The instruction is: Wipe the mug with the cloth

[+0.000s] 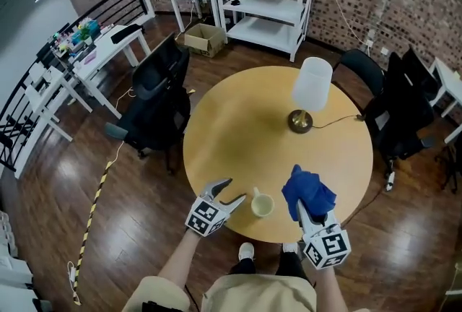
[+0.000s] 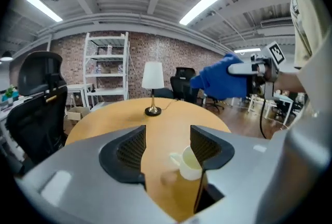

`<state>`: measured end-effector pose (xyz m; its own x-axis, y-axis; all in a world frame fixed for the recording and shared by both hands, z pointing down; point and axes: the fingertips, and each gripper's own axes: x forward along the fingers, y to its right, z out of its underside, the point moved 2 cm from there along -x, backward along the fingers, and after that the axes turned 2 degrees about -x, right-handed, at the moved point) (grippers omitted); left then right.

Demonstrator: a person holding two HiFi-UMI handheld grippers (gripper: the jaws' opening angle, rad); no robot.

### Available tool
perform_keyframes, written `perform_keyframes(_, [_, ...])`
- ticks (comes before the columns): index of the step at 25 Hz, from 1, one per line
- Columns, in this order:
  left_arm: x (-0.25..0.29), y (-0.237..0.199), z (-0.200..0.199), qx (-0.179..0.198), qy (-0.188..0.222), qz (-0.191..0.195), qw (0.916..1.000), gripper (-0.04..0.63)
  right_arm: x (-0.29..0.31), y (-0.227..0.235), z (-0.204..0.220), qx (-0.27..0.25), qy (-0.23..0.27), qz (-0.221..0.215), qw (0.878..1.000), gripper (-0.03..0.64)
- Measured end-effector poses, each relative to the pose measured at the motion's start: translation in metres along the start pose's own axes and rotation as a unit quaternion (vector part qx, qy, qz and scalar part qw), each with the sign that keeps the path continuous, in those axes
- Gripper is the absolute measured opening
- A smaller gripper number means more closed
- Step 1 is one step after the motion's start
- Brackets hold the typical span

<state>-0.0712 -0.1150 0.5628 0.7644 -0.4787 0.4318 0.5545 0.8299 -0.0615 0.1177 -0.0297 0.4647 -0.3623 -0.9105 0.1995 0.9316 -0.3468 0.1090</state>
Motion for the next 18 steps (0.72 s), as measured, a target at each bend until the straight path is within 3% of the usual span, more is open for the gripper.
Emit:
perform_keyframes(3, [0.029,-0.006,0.033,0.052,-0.082,0.030,0.9948,0.257,0.011,0.015,0.004,0.001,-0.018,-0.013,1.000,0.064])
perform_keyframes(8, [0.073,-0.019,0.079,0.125,-0.178,0.068,0.9738,0.218,0.024,0.036,0.011,0.003,-0.038,-0.013,0.999,0.064])
perform_keyframes(14, [0.113,-0.009,0.106,0.196,-0.235,0.135,0.9424,0.207,0.026,0.056,0.019,0.004,-0.058,0.004,0.998,0.064])
perform_keyframes(16, [0.119,-0.005,0.114,0.209,-0.242,0.147,0.9360,0.186,0.027,0.060,0.022,0.005,-0.063,0.009,0.998,0.064])
perform_keyframes(18, [0.125,-0.003,0.119,0.211,-0.243,0.151,0.9349,0.168,0.027,0.063,0.024,0.005,-0.068,0.013,0.998,0.064])
